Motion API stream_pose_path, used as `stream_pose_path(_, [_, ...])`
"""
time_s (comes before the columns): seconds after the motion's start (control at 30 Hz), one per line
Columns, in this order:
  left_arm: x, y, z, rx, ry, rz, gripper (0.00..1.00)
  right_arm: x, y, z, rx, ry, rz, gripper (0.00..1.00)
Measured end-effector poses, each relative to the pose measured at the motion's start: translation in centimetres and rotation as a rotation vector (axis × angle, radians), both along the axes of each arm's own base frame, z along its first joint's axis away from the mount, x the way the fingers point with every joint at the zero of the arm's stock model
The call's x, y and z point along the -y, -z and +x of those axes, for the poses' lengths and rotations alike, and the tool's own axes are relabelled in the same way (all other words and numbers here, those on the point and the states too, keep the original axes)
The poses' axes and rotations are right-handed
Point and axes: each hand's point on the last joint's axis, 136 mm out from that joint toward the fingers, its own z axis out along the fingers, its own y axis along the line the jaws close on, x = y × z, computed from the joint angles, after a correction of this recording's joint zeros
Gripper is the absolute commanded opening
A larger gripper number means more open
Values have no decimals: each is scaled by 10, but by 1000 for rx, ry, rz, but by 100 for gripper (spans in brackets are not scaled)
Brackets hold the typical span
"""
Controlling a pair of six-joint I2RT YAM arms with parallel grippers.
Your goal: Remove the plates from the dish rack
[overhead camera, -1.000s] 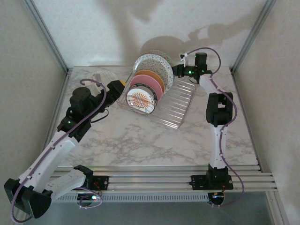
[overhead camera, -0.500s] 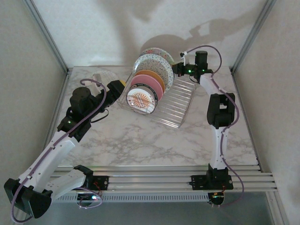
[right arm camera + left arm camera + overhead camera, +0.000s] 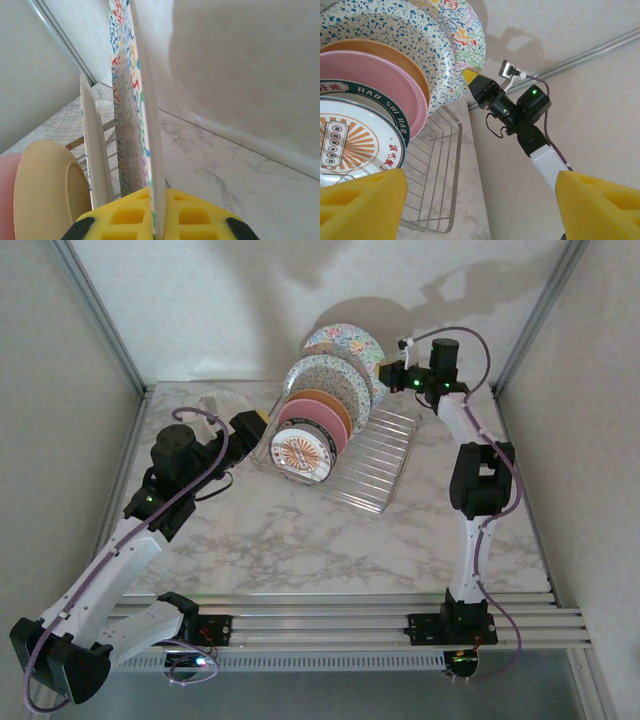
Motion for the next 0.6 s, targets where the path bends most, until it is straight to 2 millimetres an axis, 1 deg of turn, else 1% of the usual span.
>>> stream_pose_path(0.17, [0,0,0,0,0,0,78,13,-11,1,19,37,-7,0])
stream_pose_path(0.3, [1,-2,0,3,2,-1,78,24,-26,2,57,87,-31,0])
stream_pose_path(0.5, [3,-6,1,16,7,-7,78,52,-45,0,99,183,-68,0])
stream_pose_path(0.6, [5,-9,2,27,12,-12,78,64,-55,-5,118,227,-84,0])
